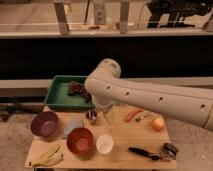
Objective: Place banana in tray
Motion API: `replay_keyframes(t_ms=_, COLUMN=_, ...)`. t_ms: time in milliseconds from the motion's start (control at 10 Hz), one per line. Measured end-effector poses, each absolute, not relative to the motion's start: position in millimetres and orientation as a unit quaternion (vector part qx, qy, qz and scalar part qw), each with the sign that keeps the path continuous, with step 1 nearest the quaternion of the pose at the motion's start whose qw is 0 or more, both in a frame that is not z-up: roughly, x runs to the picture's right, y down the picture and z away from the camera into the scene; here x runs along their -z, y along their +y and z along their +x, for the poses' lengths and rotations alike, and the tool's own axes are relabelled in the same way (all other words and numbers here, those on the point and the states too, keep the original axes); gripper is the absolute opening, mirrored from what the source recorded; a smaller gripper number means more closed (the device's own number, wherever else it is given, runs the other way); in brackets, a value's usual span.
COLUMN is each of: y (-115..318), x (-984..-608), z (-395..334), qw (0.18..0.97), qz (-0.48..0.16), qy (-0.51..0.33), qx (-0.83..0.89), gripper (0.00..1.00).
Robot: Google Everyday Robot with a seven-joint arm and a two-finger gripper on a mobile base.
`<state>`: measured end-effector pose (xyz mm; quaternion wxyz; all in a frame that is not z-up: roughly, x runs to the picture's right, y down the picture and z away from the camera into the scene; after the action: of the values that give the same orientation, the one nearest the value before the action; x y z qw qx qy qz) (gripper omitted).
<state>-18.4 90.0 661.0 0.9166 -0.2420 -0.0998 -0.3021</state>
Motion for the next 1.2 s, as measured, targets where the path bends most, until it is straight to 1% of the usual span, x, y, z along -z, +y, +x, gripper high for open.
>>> replay_keyframes(t_ms=800, y=82, x=-663, z=-84, qw=0.908, qz=-0.229, qy=-0.123, qx=0.328, gripper=0.80)
replay_keyframes(t_ms=1200, y=81, x=-666, z=-104, qw=0.909, qz=-0.221, qy=-0.129, qx=0.329, gripper=0.80)
